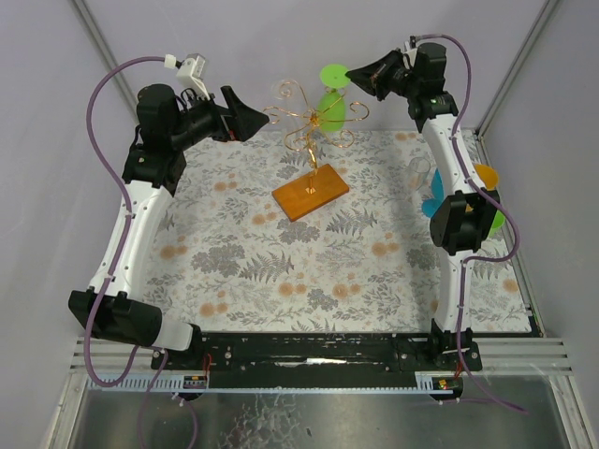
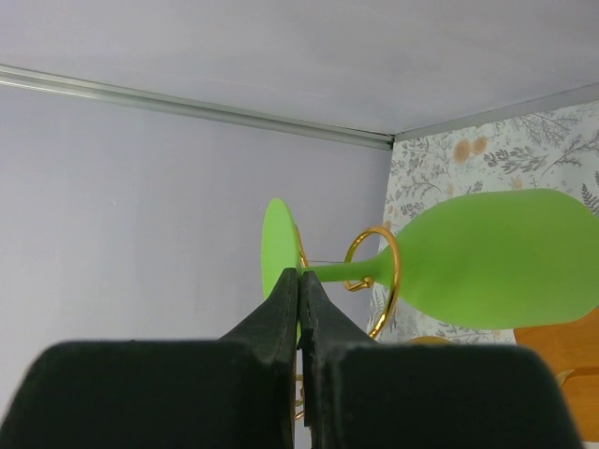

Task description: Take the wine glass off the wine glass rack

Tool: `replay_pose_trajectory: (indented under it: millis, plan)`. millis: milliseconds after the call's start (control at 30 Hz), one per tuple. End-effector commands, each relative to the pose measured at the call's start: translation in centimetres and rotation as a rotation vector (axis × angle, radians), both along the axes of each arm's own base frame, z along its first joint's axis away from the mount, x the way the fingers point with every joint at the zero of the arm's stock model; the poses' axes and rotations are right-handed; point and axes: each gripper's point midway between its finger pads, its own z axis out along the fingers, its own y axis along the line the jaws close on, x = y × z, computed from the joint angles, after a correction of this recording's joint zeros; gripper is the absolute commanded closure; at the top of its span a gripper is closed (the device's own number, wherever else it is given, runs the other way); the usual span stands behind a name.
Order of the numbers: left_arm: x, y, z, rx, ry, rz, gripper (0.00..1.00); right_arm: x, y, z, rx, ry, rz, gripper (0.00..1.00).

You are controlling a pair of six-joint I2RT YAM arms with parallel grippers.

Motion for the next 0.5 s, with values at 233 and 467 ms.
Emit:
replay_pose_trajectory:
  millis: [233, 467]
  plan:
    - [-1.2, 0.1, 1.7, -0.013, -0.057, -0.016, 0.0, -1.0, -0.8, 2.6, -0.019, -0.065, -0.015, 1.0]
    - [-1.6, 0.2, 1.7, -0.01, -0.057, -0.018, 0.0, -0.4, -0.9, 1.4, -0.031, -0.041, -0.033, 1.0]
